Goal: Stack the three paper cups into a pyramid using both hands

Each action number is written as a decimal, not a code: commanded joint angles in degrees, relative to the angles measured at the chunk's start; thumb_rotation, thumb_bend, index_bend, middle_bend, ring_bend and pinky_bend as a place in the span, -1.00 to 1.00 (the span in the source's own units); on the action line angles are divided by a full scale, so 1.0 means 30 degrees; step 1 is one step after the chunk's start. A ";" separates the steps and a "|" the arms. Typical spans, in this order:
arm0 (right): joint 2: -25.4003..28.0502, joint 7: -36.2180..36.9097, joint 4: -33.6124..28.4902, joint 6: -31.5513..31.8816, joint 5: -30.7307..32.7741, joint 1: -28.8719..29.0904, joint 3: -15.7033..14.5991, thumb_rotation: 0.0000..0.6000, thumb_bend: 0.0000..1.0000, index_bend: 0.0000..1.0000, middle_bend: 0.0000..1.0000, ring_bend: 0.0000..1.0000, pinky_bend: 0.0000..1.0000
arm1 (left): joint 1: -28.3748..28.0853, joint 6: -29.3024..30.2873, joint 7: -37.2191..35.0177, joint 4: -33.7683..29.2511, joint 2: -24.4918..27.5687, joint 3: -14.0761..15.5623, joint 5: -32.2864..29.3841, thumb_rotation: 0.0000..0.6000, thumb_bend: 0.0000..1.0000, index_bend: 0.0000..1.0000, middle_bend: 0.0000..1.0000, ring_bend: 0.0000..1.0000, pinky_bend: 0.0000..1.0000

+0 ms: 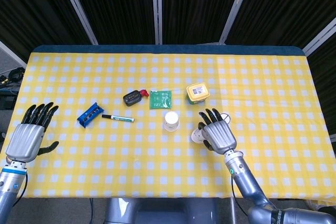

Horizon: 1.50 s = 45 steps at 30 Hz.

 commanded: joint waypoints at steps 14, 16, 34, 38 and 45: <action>-0.1625 -0.0235 0.3267 -0.1124 0.3026 0.2941 0.1008 1.00 -0.50 0.03 -0.77 -1.00 -0.99 | -0.0230 -0.0796 -0.0489 0.0194 0.0194 -0.0363 -0.0630 1.00 -0.60 -1.00 -1.00 -1.00 -1.00; -0.1866 0.0001 0.3534 -0.1147 0.3071 0.3091 0.0958 1.00 -0.50 0.03 -0.77 -1.00 -0.99 | -0.0238 -0.0822 -0.0562 0.0226 0.0187 -0.0361 -0.0573 1.00 -0.60 -1.00 -1.00 -1.00 -1.00; -0.3370 0.0556 0.5803 -0.0978 0.3180 0.4435 0.0760 1.00 -0.51 0.03 -0.77 -1.00 -0.99 | -0.0615 -0.1833 -0.0938 0.0528 0.0114 -0.0419 -0.0891 1.00 -0.60 -1.00 -1.00 -1.00 -1.00; -0.3467 0.0323 0.5816 -0.0819 0.3195 0.4657 0.0672 1.00 -0.51 0.03 -0.77 -1.00 -0.99 | -0.0658 -0.1947 -0.1172 0.0615 0.0173 -0.0495 -0.1025 1.00 -0.60 -1.00 -1.00 -1.00 -1.00; -0.3600 0.0146 0.5884 -0.0768 0.3468 0.4784 0.0394 1.00 -0.51 0.02 -0.77 -1.00 -0.99 | -0.0717 -0.2140 -0.1281 0.0617 0.0233 -0.0456 -0.1043 1.00 -0.60 -1.00 -1.00 -1.00 -1.00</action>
